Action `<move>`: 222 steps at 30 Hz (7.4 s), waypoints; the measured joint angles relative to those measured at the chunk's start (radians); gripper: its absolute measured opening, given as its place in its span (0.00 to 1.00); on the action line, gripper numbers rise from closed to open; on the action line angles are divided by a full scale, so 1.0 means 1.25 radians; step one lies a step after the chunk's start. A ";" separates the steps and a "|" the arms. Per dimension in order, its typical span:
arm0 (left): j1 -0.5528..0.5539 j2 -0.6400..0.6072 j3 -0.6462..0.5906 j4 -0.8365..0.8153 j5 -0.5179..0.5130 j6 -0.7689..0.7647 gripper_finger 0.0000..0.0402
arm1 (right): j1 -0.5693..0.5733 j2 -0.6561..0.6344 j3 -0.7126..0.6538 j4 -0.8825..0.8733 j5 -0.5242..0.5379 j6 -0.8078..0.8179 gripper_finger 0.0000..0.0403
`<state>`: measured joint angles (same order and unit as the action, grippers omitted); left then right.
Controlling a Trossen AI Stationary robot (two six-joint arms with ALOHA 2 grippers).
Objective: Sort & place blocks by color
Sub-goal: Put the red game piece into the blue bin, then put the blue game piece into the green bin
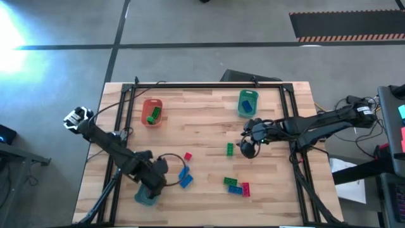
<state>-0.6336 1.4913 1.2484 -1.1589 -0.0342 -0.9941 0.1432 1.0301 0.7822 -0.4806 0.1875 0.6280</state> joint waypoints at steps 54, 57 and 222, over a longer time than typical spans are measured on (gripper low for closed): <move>0.131 0.192 0.012 0.293 -0.212 -0.081 0.33 | 0.023 0.042 -0.001 0.033 -0.004 0.044 0.67; 0.130 0.214 0.018 0.293 -0.209 -0.101 0.33 | 0.023 0.042 -0.001 0.026 -0.007 0.042 0.67; 0.211 -0.085 -0.365 1.231 -0.482 0.810 0.68 | 0.082 0.256 -0.053 0.694 0.341 -0.459 0.23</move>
<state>-0.3703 1.3853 0.7918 0.3803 -0.6370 0.0185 0.2456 1.3504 0.7155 0.3869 0.6134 0.0548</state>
